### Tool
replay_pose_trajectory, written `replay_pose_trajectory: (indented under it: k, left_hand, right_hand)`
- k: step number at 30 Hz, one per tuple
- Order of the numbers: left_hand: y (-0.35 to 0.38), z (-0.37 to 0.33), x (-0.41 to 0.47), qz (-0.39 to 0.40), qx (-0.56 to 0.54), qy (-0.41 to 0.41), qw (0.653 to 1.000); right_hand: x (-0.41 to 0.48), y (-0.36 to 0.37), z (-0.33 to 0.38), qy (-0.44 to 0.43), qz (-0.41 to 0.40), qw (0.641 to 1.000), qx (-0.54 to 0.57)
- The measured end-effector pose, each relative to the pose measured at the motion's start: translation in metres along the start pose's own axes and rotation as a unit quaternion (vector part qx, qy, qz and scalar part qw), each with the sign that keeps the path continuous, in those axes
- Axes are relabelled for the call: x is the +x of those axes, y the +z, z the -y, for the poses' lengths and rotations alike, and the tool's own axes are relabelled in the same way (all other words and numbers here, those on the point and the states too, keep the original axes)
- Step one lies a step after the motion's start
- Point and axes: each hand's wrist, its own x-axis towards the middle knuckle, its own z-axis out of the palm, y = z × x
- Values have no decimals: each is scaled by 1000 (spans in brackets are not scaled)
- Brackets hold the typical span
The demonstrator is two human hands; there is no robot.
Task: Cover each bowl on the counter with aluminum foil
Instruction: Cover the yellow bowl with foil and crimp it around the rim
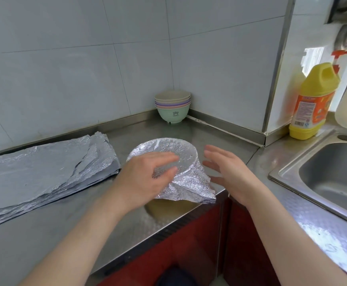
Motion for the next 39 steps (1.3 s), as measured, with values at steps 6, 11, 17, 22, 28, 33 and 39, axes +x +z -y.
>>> replay_pose_trajectory:
  k: [6,11,17,22,28,33,39]
  left_hand:
    - [22,-6,-17,-72,8,16,997]
    - [21,-8,-18,-61,-13,65,996]
    - [24,-2,-17,-68,51,117,990]
    - [31,-3,-13,-89,140,188,968]
    - [39,-1,-10,-125,191,226,947]
    - [42,-9,-5,-130,229,204,943]
    - [48,-13,-2,-143,194,144,960]
  right_hand:
    - [-31,3,-22,-128,29,990,-43]
    - [-40,7,-36,-176,53,967,-174]
    - [-39,4,-49,-316,-15,891,-325]
    - [-28,3,-60,-396,-104,836,-365]
    - [-17,7,-63,-430,-140,829,-329]
    - [-11,11,-60,-391,-137,878,-239]
    - [-8,23,-59,-269,-126,954,-36]
